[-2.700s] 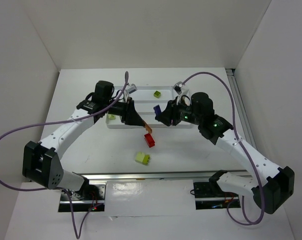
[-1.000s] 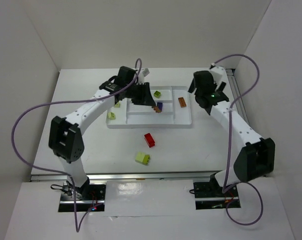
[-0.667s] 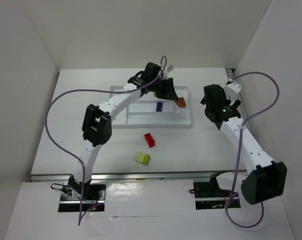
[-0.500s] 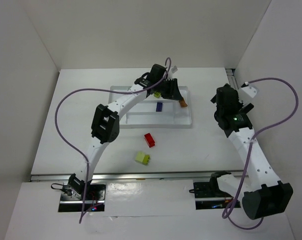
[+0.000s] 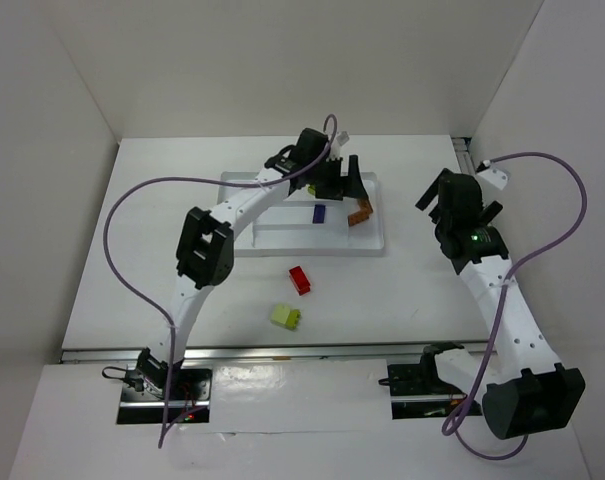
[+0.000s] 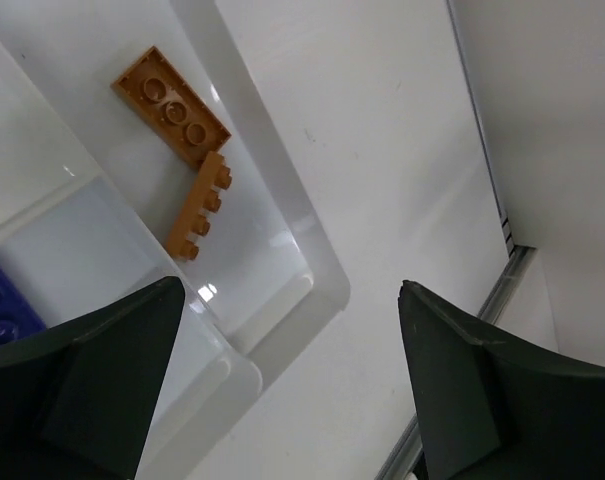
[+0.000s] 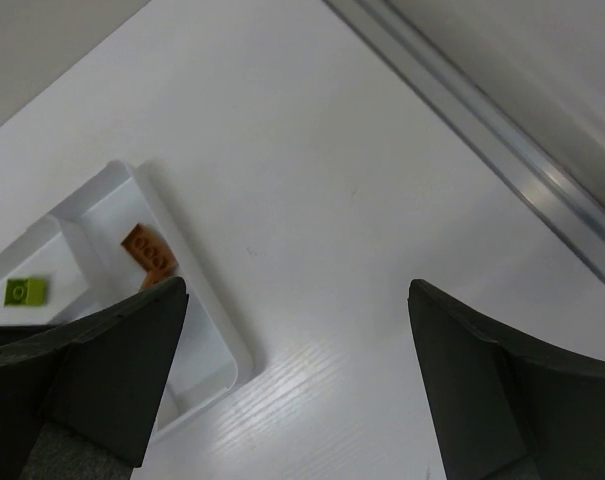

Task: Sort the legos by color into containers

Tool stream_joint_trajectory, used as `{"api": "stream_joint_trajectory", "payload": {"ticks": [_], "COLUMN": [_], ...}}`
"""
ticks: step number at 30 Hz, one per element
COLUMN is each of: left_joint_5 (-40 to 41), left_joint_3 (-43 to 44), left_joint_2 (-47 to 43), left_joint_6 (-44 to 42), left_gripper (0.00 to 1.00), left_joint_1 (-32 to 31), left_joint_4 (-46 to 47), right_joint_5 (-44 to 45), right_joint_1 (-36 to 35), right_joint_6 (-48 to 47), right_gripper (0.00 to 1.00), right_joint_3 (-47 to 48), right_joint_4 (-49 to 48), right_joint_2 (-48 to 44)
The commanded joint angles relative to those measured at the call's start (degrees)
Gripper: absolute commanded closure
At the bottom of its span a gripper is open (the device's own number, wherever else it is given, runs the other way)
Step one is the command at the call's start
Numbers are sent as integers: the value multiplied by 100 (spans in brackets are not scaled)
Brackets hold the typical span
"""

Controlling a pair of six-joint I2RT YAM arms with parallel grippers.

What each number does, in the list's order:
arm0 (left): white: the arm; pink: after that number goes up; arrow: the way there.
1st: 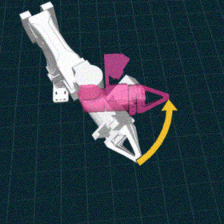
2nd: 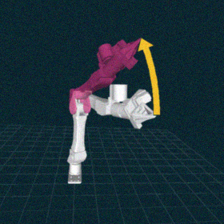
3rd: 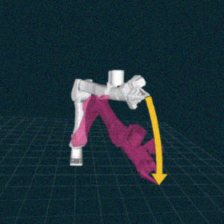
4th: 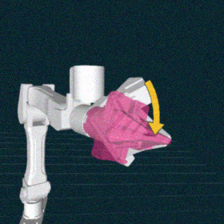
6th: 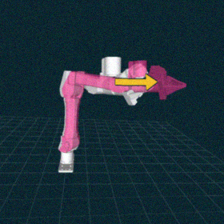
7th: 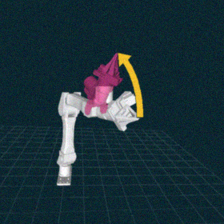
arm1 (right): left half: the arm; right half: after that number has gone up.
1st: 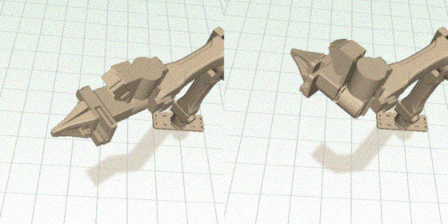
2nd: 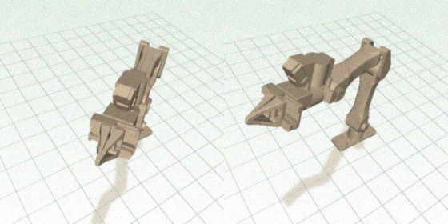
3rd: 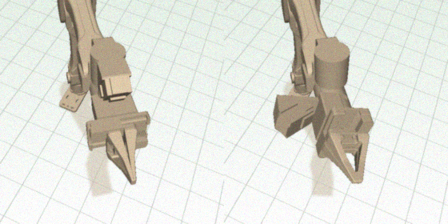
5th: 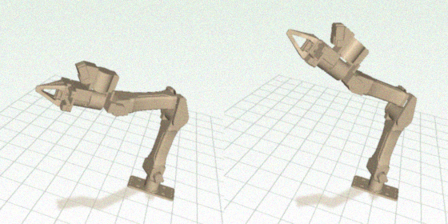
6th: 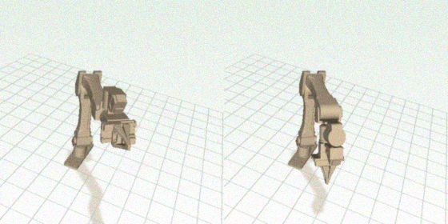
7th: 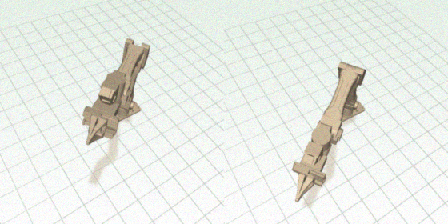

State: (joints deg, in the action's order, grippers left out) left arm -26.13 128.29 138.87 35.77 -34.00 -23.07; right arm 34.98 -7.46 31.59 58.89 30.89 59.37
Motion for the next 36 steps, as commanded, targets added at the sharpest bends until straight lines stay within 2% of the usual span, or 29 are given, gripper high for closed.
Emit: {"api": "stream_joint_trajectory", "payload": {"ticks": [1, 3, 4, 5, 6, 7, 8, 9, 11, 12, 13, 15, 19, 22, 25, 36], "left_joint_5": [238, 616, 853, 1403, 1731, 1986, 2476, 2742, 3278, 3429, 3491, 3579, 3913, 4159, 4291, 4240], "left_joint_3": [-144, -513, -1098, -1461, -1830, -2565, -2894, -3193, -4028, -4283, -4521, -5093, -5621, -5692, -5491, -5438], "left_joint_2": [-1376, -1922, -2247, -2964, -3345, -3697, -4040, -4652, -5209, -5482, -5972, -6379, -7100, -7347, -7348, -7242], "left_joint_6": [-280, -281, -281, -281, -168, -167, -88, -18, 105, 106, 106, 106, 176, 317, 308, 150], "left_gripper": [1, 1, 3, 5, 9, 11, 11, 11, 12, 12, 12, 12, 14, 23, 24, 25], "left_joint_1": [7, 7, 7, 7, 7, 68, 69, 147, 218, 270, 271, 332, 394, 525, 578, 683], "left_joint_4": [5, -118, -171, -172, -232, -233, -320, -425, -654, -803, -857, -971, -1209, -1314, -1516, -1516], "right_joint_5": [-991, -1587, -1782, -2002, -2169, -2354, -2469, -2574, -2471, -2339, -2103, -1592, -1327, -1521, -1521, -2179], "right_joint_1": [-44, -298, -413, -544, -885, -1106, -1334, -1867, -2529, -3245, -3609, -4478, -5176, -5064, -4862, -4386], "right_joint_6": [-442, -610, -698, -698, -698, -638, -576, -497, -444, -444, -383, -434, -557, -558, -794, -1032], "right_gripper": [2, 4, 4, 4, 4, 4, 4, 2, 1, 1, 1, 1, 1, 1, 1, 16], "right_joint_3": [-62, -124, -228, -368, -439, -527, -693, -765, -826, -827, -827, -608, -28, 315, 588, 650], "right_joint_4": [-330, -487, -601, -663, -716, -856, -927, -1040, -1042, -1042, -1042, -884, -690, -743, -743, -1111], "right_joint_2": [-5, -5, 56, 57, 57, 57, 126, 214, 363, 451, 565, 995, 1980, 2683, 3333, 3906]}}
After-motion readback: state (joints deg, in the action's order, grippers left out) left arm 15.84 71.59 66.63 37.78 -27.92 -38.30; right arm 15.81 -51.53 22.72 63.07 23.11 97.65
